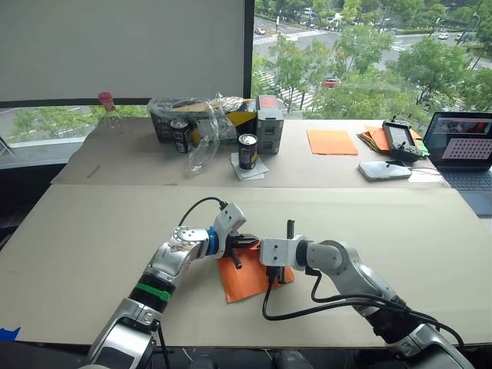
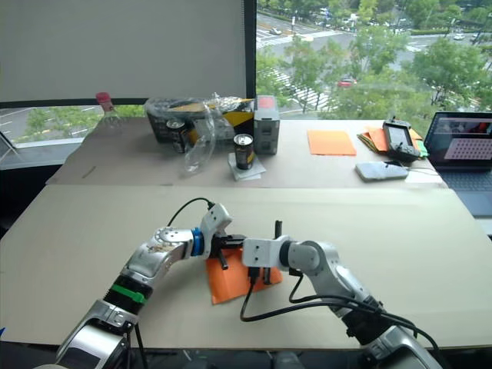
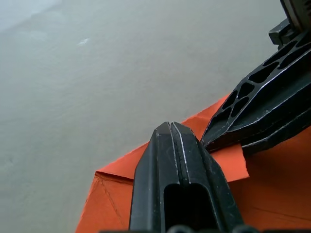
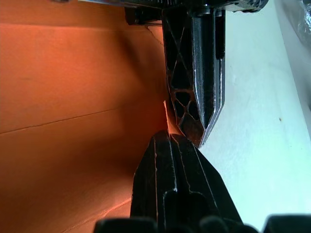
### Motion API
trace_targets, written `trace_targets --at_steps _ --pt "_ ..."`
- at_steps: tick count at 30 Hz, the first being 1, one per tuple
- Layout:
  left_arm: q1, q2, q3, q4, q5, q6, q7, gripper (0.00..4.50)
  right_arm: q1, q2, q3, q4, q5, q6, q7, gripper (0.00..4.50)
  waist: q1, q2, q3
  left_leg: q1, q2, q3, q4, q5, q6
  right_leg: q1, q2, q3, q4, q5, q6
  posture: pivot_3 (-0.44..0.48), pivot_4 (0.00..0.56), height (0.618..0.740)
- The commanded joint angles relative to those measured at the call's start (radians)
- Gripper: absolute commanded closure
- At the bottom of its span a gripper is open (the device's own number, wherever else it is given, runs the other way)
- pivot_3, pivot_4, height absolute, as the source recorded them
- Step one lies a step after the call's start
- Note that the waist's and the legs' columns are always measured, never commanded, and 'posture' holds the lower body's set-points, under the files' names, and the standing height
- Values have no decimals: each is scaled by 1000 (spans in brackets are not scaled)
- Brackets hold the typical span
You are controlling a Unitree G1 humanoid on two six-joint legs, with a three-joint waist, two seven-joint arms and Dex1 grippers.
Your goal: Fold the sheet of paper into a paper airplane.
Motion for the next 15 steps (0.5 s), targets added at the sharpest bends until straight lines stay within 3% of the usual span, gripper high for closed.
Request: trace_targets --at_steps 1,8,13,14,15 --pt "25 12 -19 46 36 -5 -9 4500 31 -1 -29 -28 24 47 19 4491 0 0 0 0 0 0 0 0 0 0 0 0 0 0 0 0 150 730" --pt "33 -3 -13 52 30 -7 -11 4500 72 -59 -122 -174 82 131 74 2302 2 0 0 1 0 0 0 0 0 2 0 0 0 0 0 0 150 730" --pt "46 -12 -8 48 27 -2 -8 4500 69 -16 -272 -261 256 292 85 2302 -1 0 0 5 0 0 0 0 0 6 0 0 -1 0 1 0 150 730" --pt "48 -13 -7 45 26 -1 -8 4500 62 0 -294 -264 283 318 76 2908 -1 0 0 7 0 0 0 0 0 8 0 0 -1 0 1 0 150 730" --pt "52 -15 -7 39 26 1 -7 4500 56 14 -299 -247 283 328 55 3153 -1 0 0 8 0 0 0 0 0 9 0 0 -1 0 1 0 150 730"
